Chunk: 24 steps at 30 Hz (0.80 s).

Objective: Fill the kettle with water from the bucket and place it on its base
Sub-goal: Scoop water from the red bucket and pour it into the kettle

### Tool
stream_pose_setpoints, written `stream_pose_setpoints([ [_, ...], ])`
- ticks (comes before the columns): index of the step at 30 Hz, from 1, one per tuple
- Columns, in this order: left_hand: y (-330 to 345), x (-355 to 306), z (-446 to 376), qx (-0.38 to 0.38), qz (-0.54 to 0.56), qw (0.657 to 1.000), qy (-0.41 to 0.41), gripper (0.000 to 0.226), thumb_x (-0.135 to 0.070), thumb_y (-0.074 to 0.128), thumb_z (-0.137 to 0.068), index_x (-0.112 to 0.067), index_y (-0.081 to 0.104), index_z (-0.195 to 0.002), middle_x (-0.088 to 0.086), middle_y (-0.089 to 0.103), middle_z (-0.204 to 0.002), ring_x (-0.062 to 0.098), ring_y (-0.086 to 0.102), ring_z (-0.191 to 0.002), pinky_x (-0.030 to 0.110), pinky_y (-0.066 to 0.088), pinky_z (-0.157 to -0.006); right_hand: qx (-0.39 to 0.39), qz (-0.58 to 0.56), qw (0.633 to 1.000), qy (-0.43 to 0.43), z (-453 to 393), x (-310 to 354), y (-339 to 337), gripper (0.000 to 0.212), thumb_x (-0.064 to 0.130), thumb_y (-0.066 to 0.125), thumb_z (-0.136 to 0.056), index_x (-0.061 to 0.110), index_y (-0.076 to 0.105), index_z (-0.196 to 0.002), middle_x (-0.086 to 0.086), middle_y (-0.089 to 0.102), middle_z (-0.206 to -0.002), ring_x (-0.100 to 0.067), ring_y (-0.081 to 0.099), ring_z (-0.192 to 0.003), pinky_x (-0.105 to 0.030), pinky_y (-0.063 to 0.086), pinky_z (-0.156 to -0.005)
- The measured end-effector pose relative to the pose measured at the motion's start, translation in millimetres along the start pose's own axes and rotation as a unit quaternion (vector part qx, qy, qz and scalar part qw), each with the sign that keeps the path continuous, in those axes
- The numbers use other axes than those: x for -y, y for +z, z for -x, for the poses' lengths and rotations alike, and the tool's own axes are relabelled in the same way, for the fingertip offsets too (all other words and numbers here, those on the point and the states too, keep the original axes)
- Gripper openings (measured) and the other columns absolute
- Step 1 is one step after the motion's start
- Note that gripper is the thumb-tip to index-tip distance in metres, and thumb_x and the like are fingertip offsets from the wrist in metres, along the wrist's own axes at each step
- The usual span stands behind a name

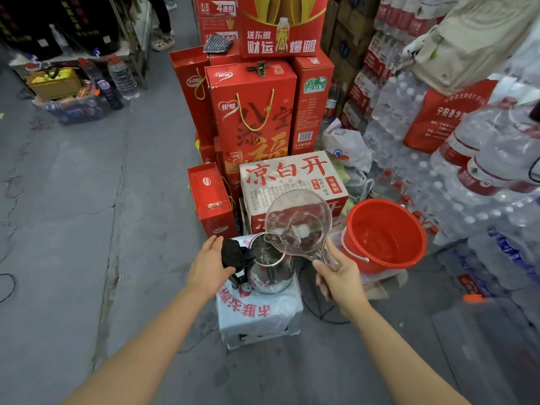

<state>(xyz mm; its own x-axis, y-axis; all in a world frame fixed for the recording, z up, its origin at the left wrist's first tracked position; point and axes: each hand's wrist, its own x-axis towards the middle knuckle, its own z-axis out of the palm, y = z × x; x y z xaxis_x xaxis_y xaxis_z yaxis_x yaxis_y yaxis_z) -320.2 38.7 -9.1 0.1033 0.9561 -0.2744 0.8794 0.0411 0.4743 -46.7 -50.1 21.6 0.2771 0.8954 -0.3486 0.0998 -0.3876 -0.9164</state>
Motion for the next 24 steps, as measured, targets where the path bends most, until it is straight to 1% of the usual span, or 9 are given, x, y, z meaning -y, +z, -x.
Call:
stream_pose_setpoints([
  [1, 0.2, 0.3, -0.2, -0.001, -0.001, 1.000, 0.000, 0.089, -0.021, 0.079, -0.077, -0.007, 0.031, -0.151, 0.010, 0.028, -0.160, 0.030, 0.045, -0.137, 0.042, 0.041, -0.111, 0.011, -0.082, 0.996, 0.034, 3.0, 0.0, -3.5, 0.066, 0.010, 0.061, -0.096, 0.036, 0.035, -0.151, -0.008, 0.057, -0.056, -0.017, 0.042, -0.041, -0.026, 0.036, -0.039],
  [3, 1.7, 1.2, -0.1, -0.004, 0.001, 1.000, 0.001, 0.090, -0.021, 0.080, -0.076, -0.007, 0.031, -0.151, 0.012, 0.029, -0.159, 0.031, 0.044, -0.138, 0.043, 0.041, -0.112, 0.001, -0.188, 0.980, 0.072, 8.6, -1.5, -12.6, 0.062, 0.009, 0.061, -0.096, 0.030, 0.039, -0.150, -0.008, 0.057, -0.057, -0.016, 0.043, -0.040, -0.023, 0.034, -0.037],
  [5, 3.6, 1.8, -0.2, -0.009, 0.007, 1.000, -0.002, 0.091, -0.021, 0.080, -0.075, -0.008, 0.032, -0.151, 0.011, 0.030, -0.159, 0.032, 0.045, -0.136, 0.045, 0.042, -0.110, -0.035, -0.266, 0.960, 0.084, 9.6, -6.9, -27.1, 0.061, 0.010, 0.062, -0.095, 0.026, 0.041, -0.150, -0.007, 0.058, -0.057, -0.015, 0.046, -0.039, -0.024, 0.038, -0.037],
  [8, 8.9, 3.4, -1.0, -0.025, 0.029, 0.999, -0.013, 0.088, -0.022, 0.083, -0.072, -0.010, 0.038, -0.147, 0.010, 0.037, -0.154, 0.032, 0.048, -0.132, 0.047, 0.045, -0.106, -0.091, -0.320, 0.940, 0.075, 7.2, -11.4, -57.5, 0.065, 0.013, 0.069, -0.088, 0.027, 0.046, -0.147, -0.006, 0.062, -0.059, -0.015, 0.054, -0.042, -0.024, 0.044, -0.040],
  [11, 17.1, 6.0, -1.7, -0.046, 0.039, 0.998, -0.020, 0.085, -0.023, 0.084, -0.070, -0.010, 0.043, -0.142, 0.012, 0.041, -0.150, 0.035, 0.049, -0.130, 0.050, 0.048, -0.103, -0.154, -0.311, 0.935, 0.075, -4.2, -13.5, -91.7, 0.075, 0.005, 0.073, -0.085, 0.026, 0.041, -0.149, -0.006, 0.070, -0.065, -0.012, 0.057, -0.042, -0.022, 0.047, -0.040],
  [15, 23.7, 1.9, -0.2, -0.076, 0.050, 0.995, -0.041, 0.083, -0.015, 0.085, -0.070, -0.009, 0.045, -0.142, 0.017, 0.039, -0.152, 0.039, 0.044, -0.135, 0.053, 0.041, -0.108, -0.201, -0.234, 0.944, 0.119, -27.0, -27.6, -125.4, 0.086, 0.005, 0.077, -0.082, 0.027, 0.033, -0.153, -0.004, 0.070, -0.060, -0.016, 0.058, -0.039, -0.024, 0.045, -0.039],
  [20, 25.8, -8.0, 7.2, -0.111, 0.051, 0.990, -0.068, 0.082, -0.011, 0.084, -0.071, -0.007, 0.043, -0.142, 0.020, 0.037, -0.153, 0.043, 0.043, -0.134, 0.056, 0.039, -0.108, -0.211, -0.220, 0.940, 0.156, -58.9, -50.3, -141.2, 0.082, 0.003, 0.075, -0.084, 0.020, 0.034, -0.153, -0.006, 0.065, -0.051, -0.014, 0.060, -0.040, -0.024, 0.041, -0.044],
  [22, 26.8, -10.2, 10.5, -0.120, 0.054, 0.989, -0.070, 0.082, -0.008, 0.085, -0.070, -0.005, 0.044, -0.140, 0.022, 0.042, -0.148, 0.045, 0.046, -0.130, 0.056, 0.042, -0.105, -0.216, -0.188, 0.944, 0.165, -68.7, -57.7, -145.1, 0.078, 0.004, 0.076, -0.084, 0.013, 0.038, -0.151, -0.007, 0.065, -0.053, -0.015, 0.060, -0.044, -0.026, 0.041, -0.047],
  [24, 27.5, -12.2, 13.8, -0.128, 0.062, 0.987, -0.071, 0.079, -0.007, 0.084, -0.068, -0.006, 0.046, -0.136, 0.021, 0.048, -0.141, 0.044, 0.050, -0.124, 0.054, 0.045, -0.099, -0.212, -0.162, 0.949, 0.168, -74.9, -64.2, -148.8, 0.072, 0.003, 0.074, -0.085, 0.008, 0.040, -0.149, -0.011, 0.064, -0.060, -0.018, 0.059, -0.048, -0.027, 0.043, -0.045],
])
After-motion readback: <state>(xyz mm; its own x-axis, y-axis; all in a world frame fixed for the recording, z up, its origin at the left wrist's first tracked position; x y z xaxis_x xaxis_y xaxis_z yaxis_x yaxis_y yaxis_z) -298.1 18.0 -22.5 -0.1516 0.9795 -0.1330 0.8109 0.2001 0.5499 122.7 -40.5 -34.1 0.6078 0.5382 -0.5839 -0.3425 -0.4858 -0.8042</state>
